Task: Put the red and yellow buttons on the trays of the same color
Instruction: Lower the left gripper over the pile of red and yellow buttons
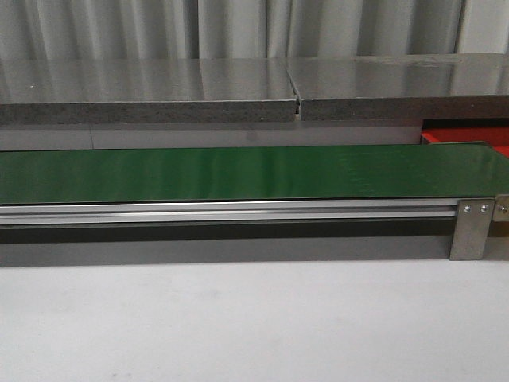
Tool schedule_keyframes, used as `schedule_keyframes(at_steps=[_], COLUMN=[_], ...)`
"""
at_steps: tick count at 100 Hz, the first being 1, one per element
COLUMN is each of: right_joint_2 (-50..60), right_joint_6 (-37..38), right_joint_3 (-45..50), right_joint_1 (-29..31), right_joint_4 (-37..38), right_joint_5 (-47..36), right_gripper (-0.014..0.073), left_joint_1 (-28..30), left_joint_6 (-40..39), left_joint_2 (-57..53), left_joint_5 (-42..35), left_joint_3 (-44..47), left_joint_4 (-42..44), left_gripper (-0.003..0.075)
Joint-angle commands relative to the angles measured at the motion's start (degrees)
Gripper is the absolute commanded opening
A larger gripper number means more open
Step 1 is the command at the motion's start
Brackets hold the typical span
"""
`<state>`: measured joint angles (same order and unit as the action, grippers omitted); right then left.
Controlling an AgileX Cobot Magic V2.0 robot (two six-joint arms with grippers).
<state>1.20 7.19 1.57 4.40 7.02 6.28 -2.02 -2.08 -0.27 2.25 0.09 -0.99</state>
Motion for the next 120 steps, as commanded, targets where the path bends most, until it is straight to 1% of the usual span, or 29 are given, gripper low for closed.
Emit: schedule_keyframes(at_steps=[1,89,105,120], right_joint_2=[0.26,0.26,0.26,0.26], right_joint_6=[-0.01,-0.01,-0.01,-0.01], right_joint_3=[-0.59,-0.59,-0.59,-0.59], right_joint_1=[0.25,0.25,0.25,0.25], right_joint_4=[0.47,0.47,0.47,0.47], right_joint_5=[-4.19,-4.19,-4.19,-4.19], right_gripper=[-0.0066,-0.0066,-0.0066,-0.0066], left_joint_1=[0.15,0.15,0.15,0.15], left_joint_6=[-0.49,-0.49,-0.49,-0.49], left_joint_2=[-2.19,-2.19,-2.19,0.84], left_joint_5=[-4.03,-4.53,-4.37,-2.87], left_joint_3=[1.77,1.68,-0.52,-5.86], left_joint_4=[-0.46,-0.32,-0.32,-0.32], left_gripper=[-0.0019,-0.0019,-0.0019,-0.0019])
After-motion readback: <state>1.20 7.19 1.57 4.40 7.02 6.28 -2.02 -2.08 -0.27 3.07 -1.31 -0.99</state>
